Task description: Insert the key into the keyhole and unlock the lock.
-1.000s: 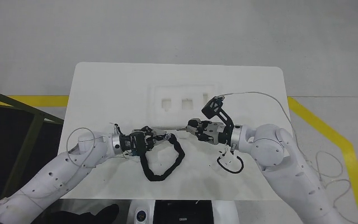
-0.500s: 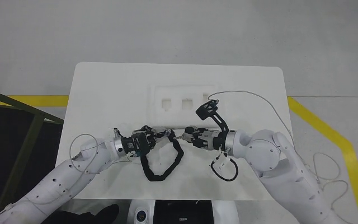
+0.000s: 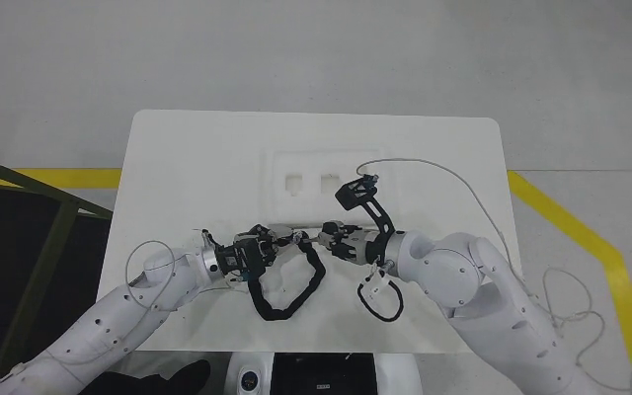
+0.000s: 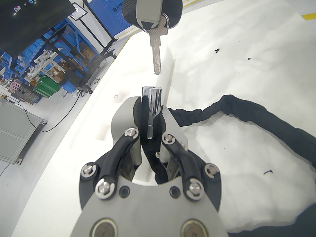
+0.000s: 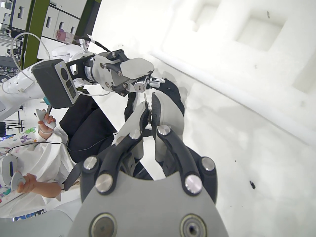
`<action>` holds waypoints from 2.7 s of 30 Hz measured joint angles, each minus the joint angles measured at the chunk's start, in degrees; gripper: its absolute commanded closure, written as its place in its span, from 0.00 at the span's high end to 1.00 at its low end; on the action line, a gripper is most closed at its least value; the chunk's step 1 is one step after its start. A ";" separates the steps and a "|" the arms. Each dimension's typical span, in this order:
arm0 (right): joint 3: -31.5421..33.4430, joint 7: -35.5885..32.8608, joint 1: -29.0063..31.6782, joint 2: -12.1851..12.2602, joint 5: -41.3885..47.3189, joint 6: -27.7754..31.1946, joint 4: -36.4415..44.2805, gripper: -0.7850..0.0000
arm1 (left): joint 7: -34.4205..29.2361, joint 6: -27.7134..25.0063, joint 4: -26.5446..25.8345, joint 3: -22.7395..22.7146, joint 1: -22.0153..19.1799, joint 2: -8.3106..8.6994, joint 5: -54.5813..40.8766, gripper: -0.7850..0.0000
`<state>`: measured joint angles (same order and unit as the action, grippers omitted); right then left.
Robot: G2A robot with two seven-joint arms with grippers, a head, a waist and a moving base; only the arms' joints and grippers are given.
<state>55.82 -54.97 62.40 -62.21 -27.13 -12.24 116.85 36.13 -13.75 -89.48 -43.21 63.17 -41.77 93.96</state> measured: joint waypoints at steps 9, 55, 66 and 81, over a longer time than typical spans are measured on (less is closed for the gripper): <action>-1.66 1.03 -1.30 -0.68 0.56 -0.46 -0.97 0.00 | 0.00 0.00 0.00 0.00 0.00 0.00 0.00 0.00; -4.78 2.20 -2.87 -2.69 -3.25 -6.38 -2.14 0.00 | 0.01 0.00 -0.01 0.00 0.00 0.00 0.00 0.00; -5.42 1.99 -3.10 -3.23 -3.74 -7.26 -1.79 0.00 | 0.00 0.00 0.00 0.00 0.00 0.00 0.00 0.00; -2.93 5.22 -0.70 -3.32 -2.30 -5.02 -1.14 0.00 | -0.63 1.02 0.19 -1.22 1.32 -0.64 -3.09 0.00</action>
<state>52.89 -49.75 61.71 -65.54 -29.43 -17.25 115.72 35.50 -12.72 -89.28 -44.43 64.49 -42.40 90.88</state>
